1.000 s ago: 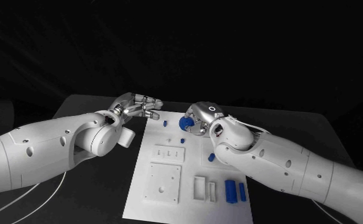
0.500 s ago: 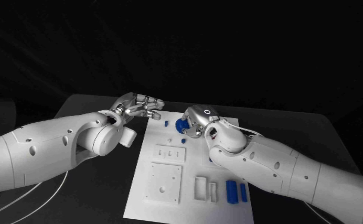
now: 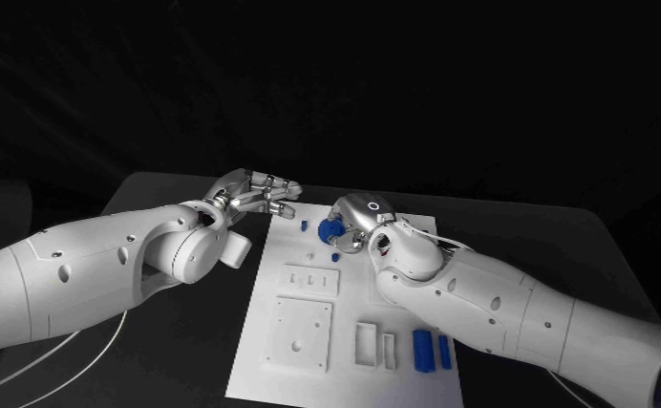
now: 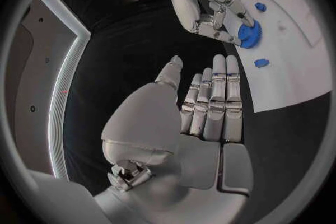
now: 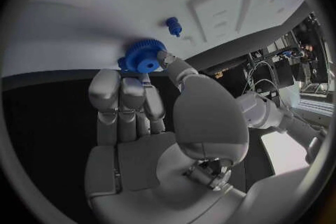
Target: Assemble the parts on the task board
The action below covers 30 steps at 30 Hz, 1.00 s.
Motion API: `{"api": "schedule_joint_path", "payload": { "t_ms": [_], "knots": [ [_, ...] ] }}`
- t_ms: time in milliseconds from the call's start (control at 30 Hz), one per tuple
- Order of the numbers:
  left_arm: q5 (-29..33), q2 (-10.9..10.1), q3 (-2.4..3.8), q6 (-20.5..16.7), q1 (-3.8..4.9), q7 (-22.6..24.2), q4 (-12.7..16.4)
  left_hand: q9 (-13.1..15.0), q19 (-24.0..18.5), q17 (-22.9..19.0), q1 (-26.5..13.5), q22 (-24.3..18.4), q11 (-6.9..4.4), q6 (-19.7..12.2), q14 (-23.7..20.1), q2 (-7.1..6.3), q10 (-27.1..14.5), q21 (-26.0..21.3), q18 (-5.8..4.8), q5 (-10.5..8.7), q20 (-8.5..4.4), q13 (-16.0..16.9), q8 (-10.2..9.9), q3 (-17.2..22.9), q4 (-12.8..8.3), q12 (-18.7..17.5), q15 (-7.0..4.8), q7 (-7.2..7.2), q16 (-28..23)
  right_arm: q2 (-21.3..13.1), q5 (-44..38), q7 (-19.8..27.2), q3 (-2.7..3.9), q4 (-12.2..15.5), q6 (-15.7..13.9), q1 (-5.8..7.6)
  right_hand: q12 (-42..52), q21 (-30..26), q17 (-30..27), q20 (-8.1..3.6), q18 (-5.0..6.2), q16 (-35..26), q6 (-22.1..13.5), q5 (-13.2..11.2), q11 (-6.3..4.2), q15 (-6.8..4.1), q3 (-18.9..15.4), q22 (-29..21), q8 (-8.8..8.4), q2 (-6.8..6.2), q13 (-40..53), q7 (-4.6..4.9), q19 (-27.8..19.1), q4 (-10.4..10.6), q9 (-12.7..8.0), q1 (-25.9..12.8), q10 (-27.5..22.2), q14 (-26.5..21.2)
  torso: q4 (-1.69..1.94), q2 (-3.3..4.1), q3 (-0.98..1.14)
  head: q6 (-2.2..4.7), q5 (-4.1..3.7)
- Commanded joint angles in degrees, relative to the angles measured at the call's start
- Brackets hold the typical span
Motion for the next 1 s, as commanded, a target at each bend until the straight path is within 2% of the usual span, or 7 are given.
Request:
{"api": "schedule_joint_path", "payload": {
  "t_ms": [33, 133, 267, 367, 467, 600, 1000],
  "knots": [
    [-0.2, 0.2, 0.05, 0.6, 0.07, 0.2, 0.1, 0.1, -0.4, 0.0, -0.3, -0.1, -0.05, -0.3, -0.3, -0.26, -0.4, 0.2, -0.38, -0.16, -0.13, 0.1, 0.2, 0.2, 0.1, 0.1, -0.03, 0.1, 0.2, 0.3, -0.4, 0.6, -0.02, -0.3, 0.3, -0.06, -0.3, -0.1, -0.1, -0.55, -0.88, -0.3, -0.1, -0.9, -0.3, -0.41, -0.2, 2.1, 0.22, -0.08, 4.9, 0.16, 3.5, 0.4, 0.0, 0.4, -0.1, 0.0, -0.1, 0.0, 0.02, -0.03, 0.13],
    [-0.2, 0.2, 0.05, 0.7, 0.07, 0.2, 0.0, 0.1, -0.4, 0.0, -0.3, -0.1, -0.04, -0.3, -0.3, -0.26, -0.4, 0.2, -0.38, -0.16, -0.13, 0.1, 0.2, 0.1, 0.1, 0.1, -0.03, 0.11, 0.2, 0.5, 0.2, 0.6, -0.03, -0.7, 0.5, -0.06, -0.7, -0.3, -0.2, -0.52, -0.81, -0.5, -1.2, -3.8, -0.18, -0.35, -0.9, 1.9, 0.2, -0.35, 4.7, 0.35, 3.4, 1.8, -0.1, -0.3, -0.2, -0.1, -0.12, 0.0, 0.02, 0.04, 0.13],
    [-0.2, 0.2, 0.05, 0.7, 0.07, 0.1, 0.0, 0.1, -0.4, 0.0, -0.3, -0.2, -0.03, -0.4, -0.3, -0.26, -0.5, 0.3, -0.37, -0.18, -0.12, 0.1, 0.2, 0.1, 0.1, 0.1, -0.02, 0.15, 0.3, 0.7, 1.1, 0.5, -0.04, -1.3, 0.9, -0.06, -1.0, -0.6, -0.3, -0.55, -0.58, -0.7, -2.2, -10.4, -0.28, -0.39, -1.4, 1.8, 0.25, -0.93, 4.5, 0.29, 3.5, 6.9, 0.0, -2.9, -0.4, -0.1, -0.12, -0.01, 0.03, -0.01, 0.09],
    [-0.2, 0.2, 0.06, 0.7, 0.07, 0.1, 0.0, 0.1, -0.4, 0.0, -0.3, -0.2, -0.03, -0.4, -0.3, -0.26, -0.5, 0.3, -0.37, -0.18, -0.12, 0.1, 0.2, 0.1, 0.1, 0.1, -0.02, 0.15, 0.3, 0.7, 1.8, 0.4, -0.04, -1.6, 1.3, -0.06, -1.2, -0.6, -0.2, -0.61, -0.48, -0.8, -2.8, -12.4, -0.3, -0.44, -0.1, 1.7, 0.25, -1.88, 4.4, 0.42, 3.5, 10.4, 0.0, -5.5, -0.6, -0.1, -0.16, -0.01, 0.06, -0.03, 0.09],
    [-0.2, 0.3, 0.06, 0.8, 0.07, 0.1, -0.1, 0.1, -0.4, 0.0, -0.3, -0.2, -0.02, -0.4, -0.3, -0.26, -0.5, 0.3, -0.37, -0.18, -0.11, 0.1, 0.2, 0.1, 0.1, 0.1, -0.02, 0.15, 0.2, 0.7, 2.3, 0.3, -0.04, -1.9, 1.8, -0.06, -1.3, -0.6, -0.1, -0.76, -0.51, -0.9, -3.1, -12.7, -0.35, -0.56, 0.1, 1.6, 0.28, -2.97, 4.4, 0.39, 3.5, 11.6, 0.0, -7.0, -0.6, -0.2, -0.21, 0.01, 0.07, -0.02, 0.12],
    [-0.2, 0.3, 0.05, 0.8, 0.07, 0.1, -0.2, 0.1, -0.4, 0.0, -0.4, -0.2, -0.02, -0.4, -0.3, -0.25, -0.5, 0.3, -0.37, -0.19, -0.11, 0.1, 0.2, 0.1, 0.2, 0.1, -0.01, 0.15, 0.2, 0.6, 2.9, 0.1, -0.05, -2.0, 2.3, -0.06, -1.4, -0.6, 0.2, -0.92, -0.65, -1.0, -3.3, -12.7, -0.45, -0.65, 0.0, 1.5, 0.35, -3.11, 4.4, 0.36, 3.5, 13.2, 0.0, -7.9, -0.6, -0.1, -0.2, 0.01, 0.1, -0.06, 0.03],
    [-0.2, 0.3, 0.05, 0.9, 0.07, -0.1, -0.5, 0.1, -0.4, 0.0, -0.3, -0.2, 0.05, -0.6, -0.3, -0.32, -0.7, 0.3, -0.35, -0.21, -0.08, 0.1, 0.2, 0.1, 0.1, 0.1, 0.02, 0.21, 0.2, -0.7, 3.3, -0.3, -0.07, -1.2, 2.7, -0.25, -1.5, -0.7, 0.4, -0.91, -0.67, -1.3, -3.3, -12.7, -0.44, -0.62, 0.9, 1.4, 0.29, -2.97, 4.5, 0.37, 3.5, 12.9, 0.0, -7.9, -0.5, 0.0, -0.2, -0.01, 0.13, -0.07, 0.03]
  ]
}}
